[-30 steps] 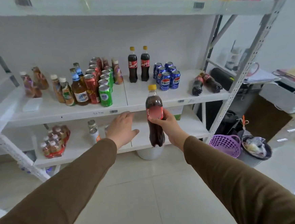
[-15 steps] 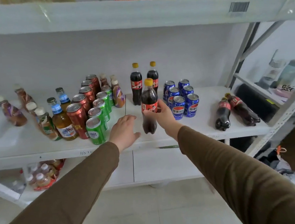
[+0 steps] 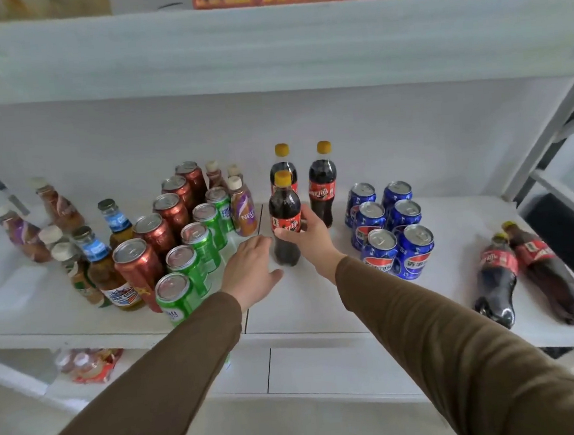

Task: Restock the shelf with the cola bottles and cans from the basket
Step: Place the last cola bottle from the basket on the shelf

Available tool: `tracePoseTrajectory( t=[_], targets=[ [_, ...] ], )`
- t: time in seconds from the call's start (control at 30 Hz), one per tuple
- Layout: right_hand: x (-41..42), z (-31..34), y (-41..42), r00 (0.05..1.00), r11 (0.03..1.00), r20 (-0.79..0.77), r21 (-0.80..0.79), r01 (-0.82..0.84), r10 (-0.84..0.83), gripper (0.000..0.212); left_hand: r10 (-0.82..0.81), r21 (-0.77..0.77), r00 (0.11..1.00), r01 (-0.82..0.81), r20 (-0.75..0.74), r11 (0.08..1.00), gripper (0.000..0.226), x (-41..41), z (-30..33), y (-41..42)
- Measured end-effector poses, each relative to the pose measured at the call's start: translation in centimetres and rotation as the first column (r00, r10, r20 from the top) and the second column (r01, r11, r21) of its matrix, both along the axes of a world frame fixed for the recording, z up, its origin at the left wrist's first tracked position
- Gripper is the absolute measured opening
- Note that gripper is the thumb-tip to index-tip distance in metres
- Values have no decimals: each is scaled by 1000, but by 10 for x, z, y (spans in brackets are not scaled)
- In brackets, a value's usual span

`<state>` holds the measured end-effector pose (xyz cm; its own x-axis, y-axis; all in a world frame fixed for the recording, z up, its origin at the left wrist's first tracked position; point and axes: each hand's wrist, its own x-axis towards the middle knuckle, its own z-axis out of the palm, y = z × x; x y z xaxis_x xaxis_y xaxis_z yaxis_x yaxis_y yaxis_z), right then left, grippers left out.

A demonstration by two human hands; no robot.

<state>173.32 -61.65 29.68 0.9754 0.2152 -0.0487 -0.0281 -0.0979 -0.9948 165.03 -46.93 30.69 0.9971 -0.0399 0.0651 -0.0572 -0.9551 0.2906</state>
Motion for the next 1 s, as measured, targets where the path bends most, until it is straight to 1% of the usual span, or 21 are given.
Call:
tracePoseTrajectory(
  t=[0.1, 0.2, 0.27, 0.37, 0.43, 0.5, 0.53, 0.67, 0.77, 0.83, 0.9, 1.0],
  targets=[
    [6, -2, 2, 1000, 1000, -9, 2, 16, -16, 47, -4, -5, 1000, 4, -6, 1000, 63, 4, -3, 1],
    [9, -1, 4, 999, 999, -18, -33, 26, -26, 40, -16, -19, 1000, 16, -13, 1000, 64, 4, -6, 1],
    [9, 0, 5, 999, 998, -26, -50, 29, -30, 39, -27, -32, 999, 26, -18, 999, 65, 3, -8, 0],
    [4, 1, 4, 1000, 998, -9, -63, 20, -21, 47, -39, -51, 999, 38, -6, 998, 66, 0, -8, -7],
    [-5, 7, 0, 999, 999, 39, -45, 20, -18, 58, -52, -69, 999, 53, 11, 996, 65, -4, -6, -16],
    [-15, 19, -9, 995, 998, 83, -12, 61, -60, 71, -71, -84, 996, 76, 58, 994, 63, -9, 0, -31],
    [-21, 26, -17, 988, 995, 117, -9, 99, -97, 73, -85, -86, 992, 93, 91, 992, 62, -11, 4, -40],
    [-40, 49, -72, 912, 972, 340, 22, 236, -229, 56, -153, -84, 956, 179, 251, 980, 59, -21, 27, -94],
    [-49, 59, -133, 841, 935, 429, 31, 352, -330, 47, -210, -119, 916, 265, 343, 957, 55, -23, 45, -152],
    [-52, 60, -179, 799, 907, 464, 26, 420, -383, 42, -239, -147, 902, 308, 360, 940, 57, -21, 51, -197],
    [-53, 55, -228, 780, 879, 465, -8, 478, -419, 38, -273, -177, 894, 351, 355, 920, 58, -17, 52, -243],
    [-53, 41, -303, 781, 834, 430, -105, 542, -453, 38, -317, -193, 908, 375, 273, 907, 62, -6, 40, -309]
  ],
)
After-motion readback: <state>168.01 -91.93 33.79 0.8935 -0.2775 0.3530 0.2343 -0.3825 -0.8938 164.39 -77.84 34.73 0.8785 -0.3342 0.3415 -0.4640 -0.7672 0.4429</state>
